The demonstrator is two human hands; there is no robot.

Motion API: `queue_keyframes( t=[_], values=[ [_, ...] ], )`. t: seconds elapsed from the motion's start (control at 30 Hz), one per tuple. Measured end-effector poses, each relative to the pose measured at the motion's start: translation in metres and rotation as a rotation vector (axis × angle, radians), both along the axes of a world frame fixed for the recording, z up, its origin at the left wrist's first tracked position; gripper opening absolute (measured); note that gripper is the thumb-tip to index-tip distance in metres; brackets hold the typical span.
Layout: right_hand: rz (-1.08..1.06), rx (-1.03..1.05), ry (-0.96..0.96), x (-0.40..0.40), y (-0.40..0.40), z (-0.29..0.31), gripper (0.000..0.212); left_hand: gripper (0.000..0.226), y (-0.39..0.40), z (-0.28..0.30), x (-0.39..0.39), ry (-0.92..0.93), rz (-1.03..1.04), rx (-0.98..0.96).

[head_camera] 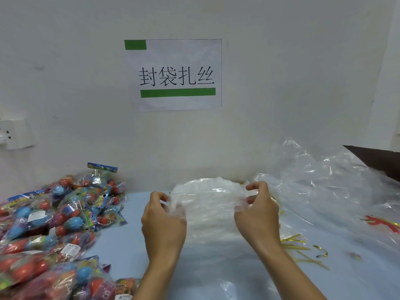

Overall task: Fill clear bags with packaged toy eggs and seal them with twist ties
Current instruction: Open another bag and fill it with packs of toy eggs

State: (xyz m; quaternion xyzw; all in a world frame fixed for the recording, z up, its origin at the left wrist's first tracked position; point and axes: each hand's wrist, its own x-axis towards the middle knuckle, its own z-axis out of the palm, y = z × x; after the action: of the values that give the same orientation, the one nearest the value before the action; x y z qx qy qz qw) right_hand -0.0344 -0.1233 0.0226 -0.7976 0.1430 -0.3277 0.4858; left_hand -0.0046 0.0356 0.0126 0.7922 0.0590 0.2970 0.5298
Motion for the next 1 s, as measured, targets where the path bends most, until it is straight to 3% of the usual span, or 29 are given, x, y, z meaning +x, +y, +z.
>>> queue_keyframes(
  t=[0.1,0.23,0.33,0.43,0.5,0.57,0.63,0.67,0.73,0.83,0.93,1.0],
  values=[
    [0.161,-0.047,0.11,-0.004,0.0,0.006,0.049,0.026,-0.004,-0.004,0.001,0.126,-0.2,-0.07],
    [0.387,0.211,0.208,-0.007,-0.008,0.009,0.056,0.04,-0.005,-0.007,-0.001,0.172,-0.353,-0.134],
    [0.212,0.383,0.09,-0.005,-0.017,0.009,0.05,0.053,0.0,-0.006,0.001,0.133,-0.435,-0.172],
    [0.029,0.564,-0.038,-0.004,-0.035,0.011,0.041,0.07,0.005,-0.006,0.002,0.149,-0.377,-0.066],
    [0.04,0.432,0.075,-0.007,-0.045,0.014,0.06,0.069,0.01,-0.006,0.004,0.174,-0.322,-0.059],
    [0.083,0.106,0.35,-0.009,-0.048,0.018,0.111,0.063,0.012,-0.006,0.005,0.217,-0.319,-0.04],
    [0.044,-0.255,0.578,-0.012,-0.039,0.015,0.127,0.057,0.009,-0.007,0.003,0.263,-0.364,0.049],
    [-0.017,-0.421,0.622,-0.013,-0.034,0.013,0.119,0.055,0.006,-0.008,0.002,0.282,-0.401,0.11],
    [-0.104,-0.604,0.54,-0.015,-0.025,0.013,0.082,0.05,-0.003,-0.012,-0.005,0.3,-0.471,0.261],
    [0.071,-0.535,0.365,-0.013,-0.015,0.012,0.033,0.039,-0.015,-0.018,-0.013,0.233,-0.476,0.43],
    [0.386,-0.583,0.471,-0.018,0.001,0.007,0.019,0.026,-0.015,-0.012,-0.016,0.187,-0.345,0.464],
    [0.473,-0.624,0.529,-0.019,0.006,0.002,0.019,0.021,-0.007,-0.003,-0.016,0.164,-0.224,0.465]
  ],
)
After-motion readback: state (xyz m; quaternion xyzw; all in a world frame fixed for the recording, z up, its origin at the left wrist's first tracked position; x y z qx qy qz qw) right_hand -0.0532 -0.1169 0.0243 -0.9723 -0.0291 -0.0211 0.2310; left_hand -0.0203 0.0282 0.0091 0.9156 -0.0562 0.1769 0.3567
